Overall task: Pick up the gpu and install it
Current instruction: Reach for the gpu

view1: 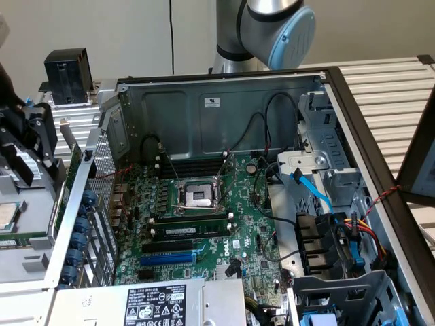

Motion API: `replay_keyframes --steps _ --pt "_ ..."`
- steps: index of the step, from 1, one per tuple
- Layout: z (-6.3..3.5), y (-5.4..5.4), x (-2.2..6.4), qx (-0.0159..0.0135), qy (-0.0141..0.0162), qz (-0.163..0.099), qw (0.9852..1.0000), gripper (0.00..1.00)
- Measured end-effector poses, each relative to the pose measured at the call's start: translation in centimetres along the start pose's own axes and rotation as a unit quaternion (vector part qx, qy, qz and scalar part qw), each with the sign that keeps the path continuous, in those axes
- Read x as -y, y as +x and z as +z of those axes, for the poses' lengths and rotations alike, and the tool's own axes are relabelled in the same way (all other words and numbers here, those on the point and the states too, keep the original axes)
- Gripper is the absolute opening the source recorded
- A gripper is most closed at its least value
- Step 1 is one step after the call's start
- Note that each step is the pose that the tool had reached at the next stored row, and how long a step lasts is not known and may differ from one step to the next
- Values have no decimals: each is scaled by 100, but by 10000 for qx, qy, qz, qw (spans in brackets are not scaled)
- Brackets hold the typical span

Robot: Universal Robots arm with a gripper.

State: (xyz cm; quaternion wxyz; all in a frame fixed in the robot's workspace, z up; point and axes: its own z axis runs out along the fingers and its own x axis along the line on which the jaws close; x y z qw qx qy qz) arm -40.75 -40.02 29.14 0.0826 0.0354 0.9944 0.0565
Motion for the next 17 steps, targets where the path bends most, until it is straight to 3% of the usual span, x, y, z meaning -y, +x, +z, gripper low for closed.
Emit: replay_keyframes --steps 4,11,17 --pt "69 -49 4 3 -38 40 10000 51" --pt "194 -35 18 6 -45 79 10000 51" --pt "298 -20 30 6 -92 119 9999 51"
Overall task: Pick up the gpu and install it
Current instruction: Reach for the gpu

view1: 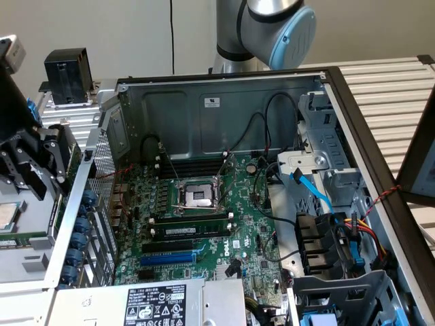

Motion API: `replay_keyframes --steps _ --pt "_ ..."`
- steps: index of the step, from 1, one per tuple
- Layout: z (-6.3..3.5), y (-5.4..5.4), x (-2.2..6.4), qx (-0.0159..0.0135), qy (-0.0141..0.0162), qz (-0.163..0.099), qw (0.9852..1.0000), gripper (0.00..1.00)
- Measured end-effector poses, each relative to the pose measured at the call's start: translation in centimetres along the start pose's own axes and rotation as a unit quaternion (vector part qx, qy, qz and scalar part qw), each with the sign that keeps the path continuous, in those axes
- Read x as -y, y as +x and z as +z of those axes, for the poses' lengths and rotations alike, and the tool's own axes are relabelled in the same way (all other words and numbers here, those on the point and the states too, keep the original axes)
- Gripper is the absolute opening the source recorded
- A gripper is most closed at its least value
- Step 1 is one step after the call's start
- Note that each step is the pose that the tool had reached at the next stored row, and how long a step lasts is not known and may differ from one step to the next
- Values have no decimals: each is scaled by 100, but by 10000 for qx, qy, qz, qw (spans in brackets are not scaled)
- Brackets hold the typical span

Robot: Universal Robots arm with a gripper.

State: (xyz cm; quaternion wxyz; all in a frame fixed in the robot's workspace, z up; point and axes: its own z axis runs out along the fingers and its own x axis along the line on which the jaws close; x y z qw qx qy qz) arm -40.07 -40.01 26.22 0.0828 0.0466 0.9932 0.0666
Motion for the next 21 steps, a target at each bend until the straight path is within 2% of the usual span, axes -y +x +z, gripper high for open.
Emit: replay_keyframes --steps 5,7,8,10,21 --pt "90 8 -9 4 -31 44 10000 51" --pt "134 14 -21 1 -79 65 9999 51" --pt "152 18 -24 -4 -134 86 9999 51" --pt "178 22 -22 -3 -183 114 9998 51" --pt "371 48 -32 15 -208 261 9994 51"
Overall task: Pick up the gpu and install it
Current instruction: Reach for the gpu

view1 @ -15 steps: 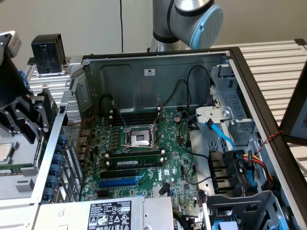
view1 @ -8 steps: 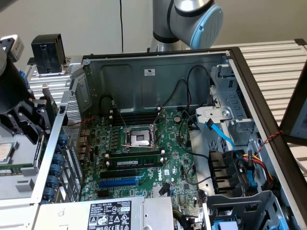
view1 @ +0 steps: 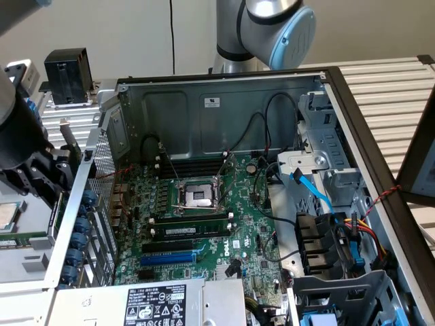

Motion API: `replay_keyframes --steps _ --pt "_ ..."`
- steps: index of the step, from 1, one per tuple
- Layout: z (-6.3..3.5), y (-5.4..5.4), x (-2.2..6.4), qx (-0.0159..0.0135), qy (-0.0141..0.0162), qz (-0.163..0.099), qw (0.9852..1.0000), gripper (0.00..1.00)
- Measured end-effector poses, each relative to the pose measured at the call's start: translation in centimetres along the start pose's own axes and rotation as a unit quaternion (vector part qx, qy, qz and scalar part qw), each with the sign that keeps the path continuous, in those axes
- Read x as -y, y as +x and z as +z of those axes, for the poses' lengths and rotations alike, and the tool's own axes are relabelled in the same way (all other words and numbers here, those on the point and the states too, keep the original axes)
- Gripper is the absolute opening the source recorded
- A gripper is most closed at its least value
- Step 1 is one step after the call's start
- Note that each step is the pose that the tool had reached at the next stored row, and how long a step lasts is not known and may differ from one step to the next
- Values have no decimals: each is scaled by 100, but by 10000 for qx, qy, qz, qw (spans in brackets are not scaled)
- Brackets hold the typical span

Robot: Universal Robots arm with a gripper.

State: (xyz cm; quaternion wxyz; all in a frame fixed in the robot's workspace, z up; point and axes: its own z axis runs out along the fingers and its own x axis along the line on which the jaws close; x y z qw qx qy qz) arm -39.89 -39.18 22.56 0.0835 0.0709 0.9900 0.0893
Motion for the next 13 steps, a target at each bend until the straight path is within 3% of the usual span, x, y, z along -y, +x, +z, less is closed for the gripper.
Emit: replay_keyframes --steps 13 --pt "68 15 -37 32 24 168 9999 51"
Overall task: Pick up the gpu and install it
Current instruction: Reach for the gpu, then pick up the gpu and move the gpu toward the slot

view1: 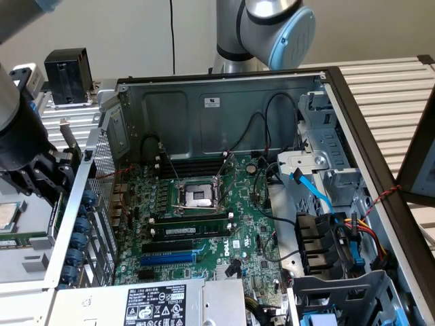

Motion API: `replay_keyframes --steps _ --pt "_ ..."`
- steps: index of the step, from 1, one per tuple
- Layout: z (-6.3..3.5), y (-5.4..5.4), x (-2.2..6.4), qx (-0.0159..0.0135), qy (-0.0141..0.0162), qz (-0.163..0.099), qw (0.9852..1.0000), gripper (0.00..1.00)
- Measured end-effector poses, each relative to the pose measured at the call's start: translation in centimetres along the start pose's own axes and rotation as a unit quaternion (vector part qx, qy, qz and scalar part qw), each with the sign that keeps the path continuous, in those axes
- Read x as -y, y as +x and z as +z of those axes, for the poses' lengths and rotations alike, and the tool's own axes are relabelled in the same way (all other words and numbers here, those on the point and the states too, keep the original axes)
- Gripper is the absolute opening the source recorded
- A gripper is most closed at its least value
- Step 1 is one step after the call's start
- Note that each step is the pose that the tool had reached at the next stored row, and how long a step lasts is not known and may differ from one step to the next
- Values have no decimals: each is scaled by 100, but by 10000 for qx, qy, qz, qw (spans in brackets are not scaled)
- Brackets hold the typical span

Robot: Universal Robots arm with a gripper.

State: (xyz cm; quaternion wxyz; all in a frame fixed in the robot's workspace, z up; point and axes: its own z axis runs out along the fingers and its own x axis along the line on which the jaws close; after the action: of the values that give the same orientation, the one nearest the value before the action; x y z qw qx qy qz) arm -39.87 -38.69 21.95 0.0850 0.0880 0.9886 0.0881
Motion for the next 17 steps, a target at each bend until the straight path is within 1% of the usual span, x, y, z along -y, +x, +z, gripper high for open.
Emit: replay_keyframes --steps 5,7,8,9,14,17 --pt "14 3 3 15 14 82 10000 49" --pt "18 3 3 19 17 108 9999 36" --pt "18 3 4 23 20 119 9999 36" --pt "19 3 4 24 21 128 9999 30" --pt "19 3 4 24 22 134 9999 30" --pt "-27 -4 -5 23 22 135 9999 30"
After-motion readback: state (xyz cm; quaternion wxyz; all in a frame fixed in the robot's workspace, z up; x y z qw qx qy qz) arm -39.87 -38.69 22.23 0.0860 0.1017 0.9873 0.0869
